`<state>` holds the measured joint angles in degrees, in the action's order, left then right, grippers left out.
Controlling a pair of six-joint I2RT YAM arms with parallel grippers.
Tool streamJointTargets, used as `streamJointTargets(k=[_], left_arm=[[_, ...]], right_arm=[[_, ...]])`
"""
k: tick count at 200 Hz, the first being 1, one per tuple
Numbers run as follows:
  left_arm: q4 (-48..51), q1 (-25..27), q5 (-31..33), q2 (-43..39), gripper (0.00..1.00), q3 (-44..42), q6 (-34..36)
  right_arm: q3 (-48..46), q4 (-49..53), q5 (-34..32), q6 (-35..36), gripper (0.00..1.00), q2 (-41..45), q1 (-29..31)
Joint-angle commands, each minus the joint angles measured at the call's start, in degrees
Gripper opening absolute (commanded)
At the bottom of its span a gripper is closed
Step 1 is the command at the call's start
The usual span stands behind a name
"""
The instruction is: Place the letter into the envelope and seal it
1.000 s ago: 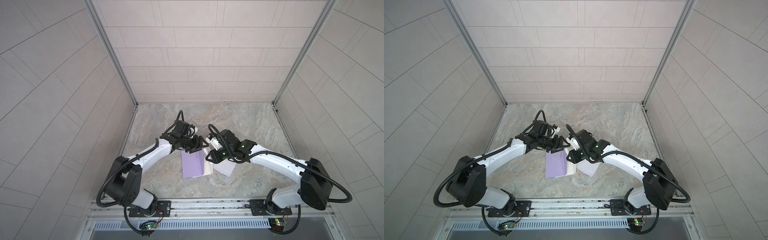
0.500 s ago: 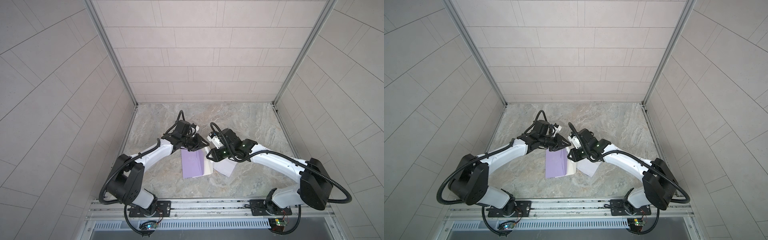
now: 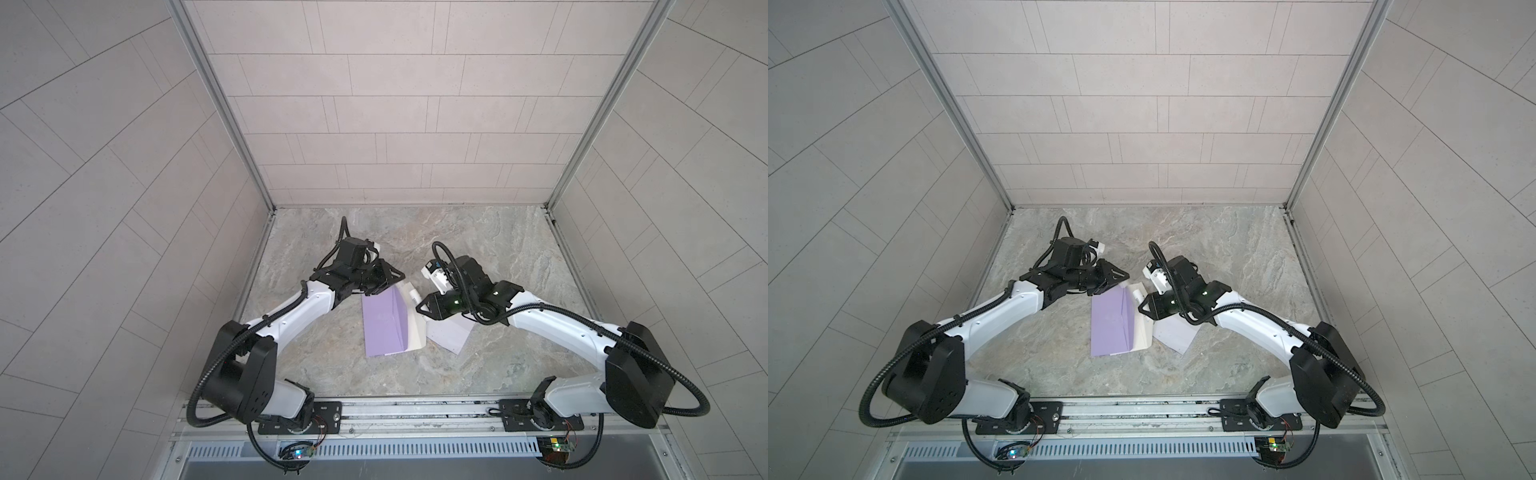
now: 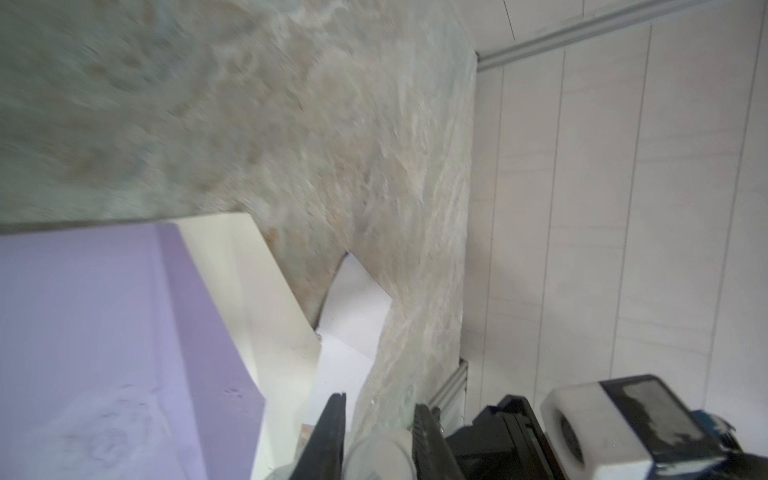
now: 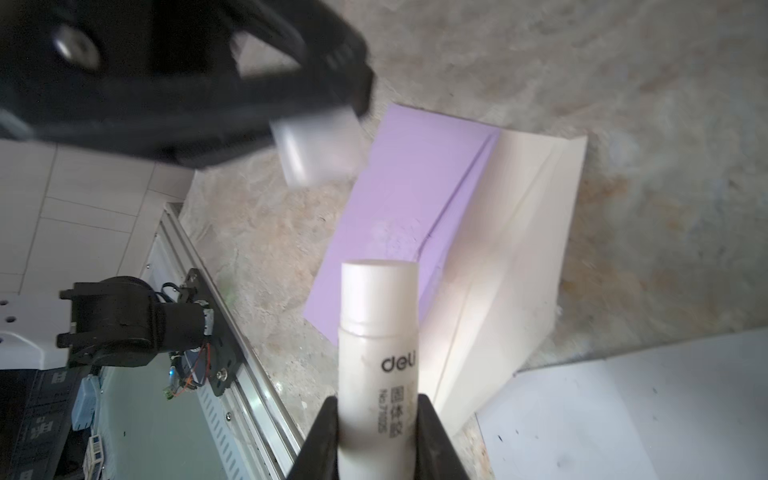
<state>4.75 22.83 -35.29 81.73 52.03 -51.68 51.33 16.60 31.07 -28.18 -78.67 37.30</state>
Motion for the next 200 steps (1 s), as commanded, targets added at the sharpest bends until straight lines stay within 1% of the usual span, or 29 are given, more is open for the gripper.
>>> streamJointTargets(k=[1,11,23,46,53,54,55,58,74,89,101,116,126,131,150,159,170,187,200], left_arm=[[2.57,-2.65,7.56,-1.46,0.00,-1.38,1.12],[3.34,-3.67,9.71,-1.89,0.00,-2.34,1.40],[6.03,-4.66,13.96,-2.64,0.00,-3.14,2.36],[13.82,-4.90,29.03,-4.46,0.00,-4.22,5.46],[15.60,-4.82,35.38,-4.98,0.00,-4.86,6.10],[15.80,-4.77,36.96,-5.12,0.00,-4.86,6.13],[15.98,-4.75,36.96,-5.20,0.00,-5.10,6.14],[16.43,-4.80,40.02,-5.51,0.00,-5.41,5.91],[16.59,-4.81,49.72,-7.50,0.00,-8.74,3.86],[15.95,-4.80,56.25,-8.70,0.02,-11.26,1.93],[16.28,-4.76,60.10,-8.53,0.03,-12.44,1.14],[17.04,-4.81,62.98,-6.76,0.03,-12.87,0.30],[16.60,-4.80,63.47,-5.24,0.08,-13.16,0.05],[16.22,-4.77,63.50,-4.41,0.10,-13.18,-0.09],[14.79,-4.78,62.20,-0.78,0.11,-13.29,-0.09],[14.17,-4.74,61.52,0.75,0.14,-13.36,-0.24],[13.67,-4.72,61.24,2.14,0.15,-13.71,-1.00],[11.88,-4.54,60.35,2.68,0.21,-14.45,-1.19],[11.71,-4.04,60.90,2.26,0.24,-14.87,-1.32]], right_arm=[[-0.95,6.13,-2.06,0.24,0.04,0.89,-0.66],[-0.91,6.26,-2.19,0.24,0.04,0.85,-0.73],[-1.08,6.16,-2.36,0.08,0.04,0.89,-0.67],[-0.99,6.16,-2.49,0.13,0.04,0.63,-0.71],[-0.98,6.16,-2.35,0.09,0.03,0.60,-0.69],[-0.97,6.16,-2.34,0.12,0.03,0.61,-0.67],[-1.02,6.12,-2.38,0.13,0.03,0.62,-0.70],[-1.03,6.08,-2.28,0.11,0.03,0.62,-0.73],[-1.23,5.65,-2.20,-0.03,0.03,0.61,-0.74],[-1.23,5.46,-2.20,-0.14,0.03,0.44,-0.68],[-1.18,5.46,-2.25,-0.29,0.03,0.31,-0.69],[-1.21,5.31,-2.14,-0.27,0.02,0.35,-0.73],[-1.23,5.35,-2.11,-0.30,0.02,0.36,-0.69],[-1.17,5.42,-2.15,-0.27,0.02,0.42,-0.67],[-1.01,5.93,-2.39,-0.03,0.02,0.53,-0.69],[-0.87,6.19,-2.37,0.16,0.02,0.55,-0.72],[-0.76,6.58,-2.50,0.08,0.02,0.76,-0.73],[-0.88,6.69,-2.72,0.25,0.02,0.94,-0.69],[-0.78,6.86,-2.74,0.07,0.02,0.98,-0.73]])
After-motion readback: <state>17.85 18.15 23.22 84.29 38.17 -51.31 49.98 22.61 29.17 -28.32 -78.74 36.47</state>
